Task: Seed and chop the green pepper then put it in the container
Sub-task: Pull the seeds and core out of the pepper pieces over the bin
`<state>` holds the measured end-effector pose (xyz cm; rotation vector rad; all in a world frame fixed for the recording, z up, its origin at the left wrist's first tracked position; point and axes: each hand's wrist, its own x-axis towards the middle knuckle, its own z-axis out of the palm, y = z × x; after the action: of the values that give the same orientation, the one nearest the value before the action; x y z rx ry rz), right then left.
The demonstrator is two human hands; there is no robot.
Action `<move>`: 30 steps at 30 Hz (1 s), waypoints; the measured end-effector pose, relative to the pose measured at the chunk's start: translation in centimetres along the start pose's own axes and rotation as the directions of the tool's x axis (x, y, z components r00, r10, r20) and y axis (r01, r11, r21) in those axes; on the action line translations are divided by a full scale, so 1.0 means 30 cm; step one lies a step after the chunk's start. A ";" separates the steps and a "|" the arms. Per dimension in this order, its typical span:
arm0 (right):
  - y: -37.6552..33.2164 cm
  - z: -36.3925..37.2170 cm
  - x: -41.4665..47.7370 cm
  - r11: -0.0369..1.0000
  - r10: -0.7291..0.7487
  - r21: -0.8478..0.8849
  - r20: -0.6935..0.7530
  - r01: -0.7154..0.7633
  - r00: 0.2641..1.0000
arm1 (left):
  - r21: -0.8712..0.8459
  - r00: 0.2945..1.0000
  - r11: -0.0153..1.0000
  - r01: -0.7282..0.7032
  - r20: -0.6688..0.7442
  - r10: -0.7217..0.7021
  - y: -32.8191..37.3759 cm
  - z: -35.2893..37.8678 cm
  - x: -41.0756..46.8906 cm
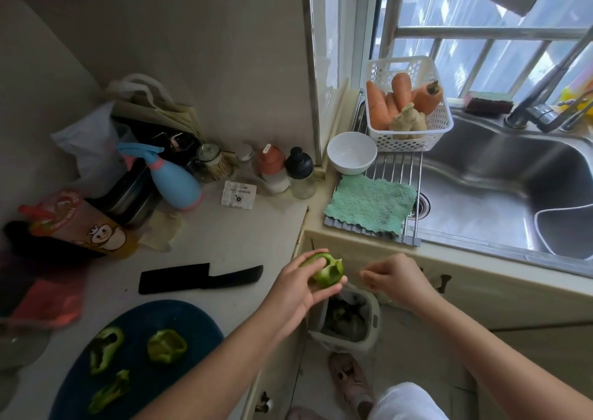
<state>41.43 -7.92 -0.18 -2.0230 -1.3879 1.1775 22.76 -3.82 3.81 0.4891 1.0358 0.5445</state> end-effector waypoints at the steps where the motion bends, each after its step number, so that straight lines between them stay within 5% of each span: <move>1: 0.014 0.016 0.006 0.994 -0.017 -0.109 0.021 0.019 1.000 | -0.063 1.000 0.998 0.027 -0.011 -0.027 -0.001 -0.002 0.003; 7: 0.062 0.079 0.028 0.955 -0.055 -0.286 0.089 0.078 0.995 | -0.225 0.993 0.969 0.104 -0.038 -0.115 -0.025 -0.032 0.013; 22: 0.055 0.094 0.020 0.913 -0.182 -0.360 0.068 0.194 0.981 | -0.182 0.994 0.978 0.098 -0.022 -0.104 -0.038 -0.071 -0.008; 27: -0.012 0.043 -0.024 0.902 -0.367 -0.274 -0.075 0.335 0.927 | -0.114 0.996 0.990 0.089 -0.009 -0.090 -0.026 -0.067 -0.015; 30: -0.065 0.012 -0.058 0.831 -0.521 -0.251 -0.040 0.496 0.852 | -0.070 0.996 0.994 0.088 0.013 -0.087 -0.022 -0.062 -0.020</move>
<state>39.80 -8.72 1.75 -1.6541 -1.9244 0.6836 20.98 -4.46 3.01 0.3817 1.0198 0.4988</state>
